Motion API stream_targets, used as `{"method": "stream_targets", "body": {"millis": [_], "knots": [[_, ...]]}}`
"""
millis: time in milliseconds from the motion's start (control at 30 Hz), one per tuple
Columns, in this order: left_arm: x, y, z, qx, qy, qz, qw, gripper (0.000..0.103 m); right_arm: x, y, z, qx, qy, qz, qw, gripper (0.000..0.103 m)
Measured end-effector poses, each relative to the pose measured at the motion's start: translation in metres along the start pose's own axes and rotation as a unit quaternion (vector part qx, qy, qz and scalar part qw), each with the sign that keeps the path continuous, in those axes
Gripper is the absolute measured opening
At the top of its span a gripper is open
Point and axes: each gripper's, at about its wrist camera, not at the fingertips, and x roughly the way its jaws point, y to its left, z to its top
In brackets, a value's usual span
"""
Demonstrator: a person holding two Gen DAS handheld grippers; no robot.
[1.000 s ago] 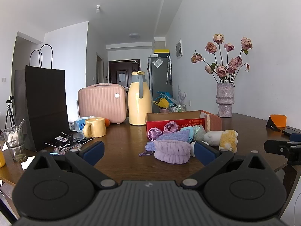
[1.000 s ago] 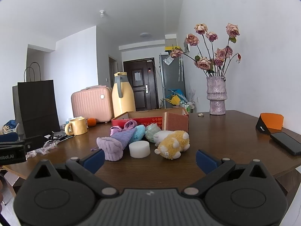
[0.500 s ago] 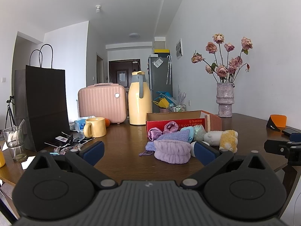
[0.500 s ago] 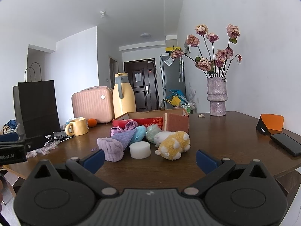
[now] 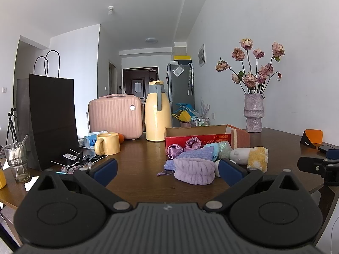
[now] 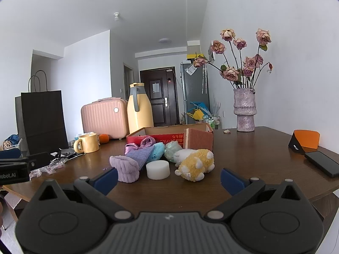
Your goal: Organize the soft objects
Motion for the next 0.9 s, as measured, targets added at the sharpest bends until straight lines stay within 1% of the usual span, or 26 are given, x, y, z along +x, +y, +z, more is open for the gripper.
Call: {"method": "stream_targets", "body": {"millis": [533,700,767,900], "knots": [[0.001,0.001,0.001,0.0,0.003,0.0,1.0,0.103,0.002,-0.002,-0.001,0.002,-0.006,0.001,1.0,0.103],[0.015,-0.003,0.0,0.009,0.008,0.003,0.9999,0.103,0.02,-0.005,-0.004,0.01,-0.009,-0.004,1.0,0.103],[0.021,-0.006,-0.001,0.017,0.01,-0.001,0.9998,0.103,0.025,-0.007,-0.004,0.016,-0.01,-0.003,1.0,0.103],[0.031,-0.012,-0.005,0.027,0.014,-0.015,0.9994,0.103,0.031,-0.011,-0.003,0.008,-0.014,-0.003,1.0,0.103]]}}
